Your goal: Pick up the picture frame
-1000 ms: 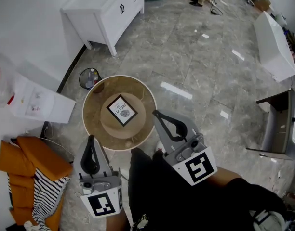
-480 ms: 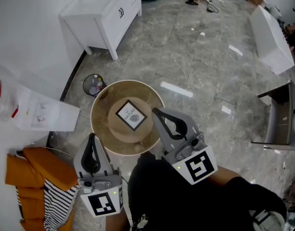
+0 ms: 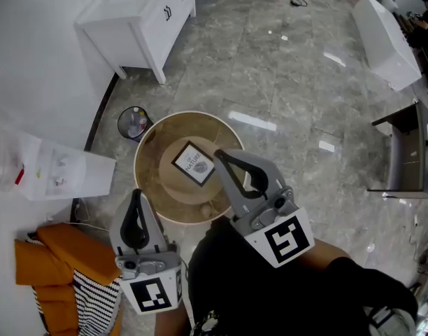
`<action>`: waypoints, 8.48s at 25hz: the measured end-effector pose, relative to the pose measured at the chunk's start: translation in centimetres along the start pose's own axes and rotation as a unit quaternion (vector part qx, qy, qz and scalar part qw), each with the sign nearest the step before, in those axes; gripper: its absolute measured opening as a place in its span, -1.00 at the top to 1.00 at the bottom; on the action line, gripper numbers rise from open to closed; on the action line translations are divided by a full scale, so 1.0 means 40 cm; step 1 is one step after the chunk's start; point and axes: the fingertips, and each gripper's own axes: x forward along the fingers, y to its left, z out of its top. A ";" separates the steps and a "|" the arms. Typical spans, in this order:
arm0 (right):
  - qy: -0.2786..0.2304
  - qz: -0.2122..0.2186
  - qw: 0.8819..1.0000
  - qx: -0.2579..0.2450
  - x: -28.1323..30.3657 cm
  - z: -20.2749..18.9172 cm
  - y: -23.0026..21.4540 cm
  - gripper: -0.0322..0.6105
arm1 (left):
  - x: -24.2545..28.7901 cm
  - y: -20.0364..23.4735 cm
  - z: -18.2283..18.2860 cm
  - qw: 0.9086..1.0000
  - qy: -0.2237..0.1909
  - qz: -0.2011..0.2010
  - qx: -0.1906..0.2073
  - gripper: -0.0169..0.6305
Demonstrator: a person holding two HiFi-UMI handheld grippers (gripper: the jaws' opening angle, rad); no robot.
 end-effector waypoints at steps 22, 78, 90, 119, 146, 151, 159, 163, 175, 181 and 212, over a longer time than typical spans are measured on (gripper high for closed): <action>0.008 0.174 0.985 0.018 0.246 -0.054 -0.105 0.91 | 0.109 0.075 -0.037 0.984 0.050 0.174 -0.006 0.91; 0.220 0.244 0.944 0.015 0.356 -0.924 -0.089 0.90 | 0.273 -0.025 -0.901 0.945 0.239 0.182 -0.133 0.91; 0.228 0.251 0.941 0.015 0.346 -1.071 -0.071 0.90 | 0.269 -0.082 -1.084 0.932 0.282 0.158 -0.162 0.91; 0.339 0.262 0.903 0.020 0.315 -1.441 -0.018 0.56 | 0.221 -0.147 -1.442 0.895 0.358 0.141 -0.225 0.63; 0.421 0.281 0.862 0.007 0.286 -1.744 0.040 0.43 | 0.159 -0.203 -1.764 0.835 0.420 0.166 -0.314 0.55; 0.437 0.279 0.855 0.015 0.276 -1.780 0.040 0.43 | 0.159 -0.211 -1.797 0.825 0.430 0.164 -0.328 0.55; 0.452 0.276 0.848 -0.004 0.261 -1.821 0.027 0.43 | 0.147 -0.225 -1.839 0.809 0.454 0.160 -0.338 0.55; 0.461 0.276 0.843 -0.006 0.249 -1.860 0.028 0.43 | 0.144 -0.247 -1.872 0.800 0.460 0.157 -0.351 0.54; 0.497 0.250 0.829 0.059 0.239 -1.912 0.022 0.44 | 0.152 -0.274 -1.912 0.778 0.468 0.163 -0.387 0.48; 0.510 0.245 0.822 0.065 0.243 -1.913 0.023 0.47 | 0.152 -0.272 -1.898 0.776 0.474 0.157 -0.387 0.50; 0.504 0.240 0.824 0.093 0.258 -1.776 0.006 0.67 | 0.160 -0.233 -1.759 0.796 0.441 0.161 -0.383 0.67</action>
